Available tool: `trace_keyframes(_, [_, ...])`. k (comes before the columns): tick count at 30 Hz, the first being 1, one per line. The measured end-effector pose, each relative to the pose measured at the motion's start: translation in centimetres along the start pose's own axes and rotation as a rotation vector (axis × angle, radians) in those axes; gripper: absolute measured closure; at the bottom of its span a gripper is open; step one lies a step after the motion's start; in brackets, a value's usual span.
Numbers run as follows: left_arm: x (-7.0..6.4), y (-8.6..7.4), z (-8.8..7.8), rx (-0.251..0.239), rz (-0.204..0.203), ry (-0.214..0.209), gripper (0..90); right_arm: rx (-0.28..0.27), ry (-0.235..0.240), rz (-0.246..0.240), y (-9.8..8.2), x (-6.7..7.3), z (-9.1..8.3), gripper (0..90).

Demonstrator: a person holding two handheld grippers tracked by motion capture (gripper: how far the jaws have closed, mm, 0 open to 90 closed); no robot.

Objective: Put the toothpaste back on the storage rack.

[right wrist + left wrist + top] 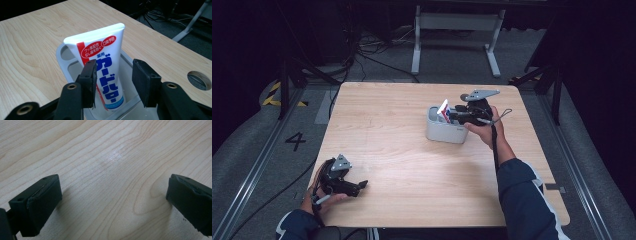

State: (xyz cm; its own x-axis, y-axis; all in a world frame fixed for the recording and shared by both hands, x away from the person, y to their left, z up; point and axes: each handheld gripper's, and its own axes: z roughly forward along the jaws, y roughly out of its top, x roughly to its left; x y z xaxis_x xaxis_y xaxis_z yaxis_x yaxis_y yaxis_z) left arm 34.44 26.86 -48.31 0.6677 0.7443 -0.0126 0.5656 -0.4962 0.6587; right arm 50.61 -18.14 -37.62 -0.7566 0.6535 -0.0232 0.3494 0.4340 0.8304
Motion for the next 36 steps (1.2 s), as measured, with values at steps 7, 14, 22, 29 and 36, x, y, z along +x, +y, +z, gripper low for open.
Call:
trace_keyframes(7, [0.0,0.0,0.0,0.001,-0.001,-0.002,0.6,0.009,-0.010,-0.017,0.2,0.2,-0.7,49.4])
trace_keyframes(14, [0.0,0.0,0.0,0.001,0.000,-0.001,0.6,0.063,-0.044,-0.058,0.2,0.7,-2.0,40.4])
trace_keyframes(22, [0.0,0.0,0.0,-0.002,0.000,0.000,0.8,0.107,-0.099,-0.084,0.1,1.2,-3.5,36.0])
trace_keyframes(29, [0.0,0.0,0.0,-0.002,0.002,0.001,0.8,0.113,-0.112,-0.092,-0.6,1.5,-4.6,35.0])
trace_keyframes(36, [0.0,0.0,0.0,-0.004,0.003,0.002,0.9,0.127,-0.123,-0.111,-1.6,1.6,-5.7,33.6])
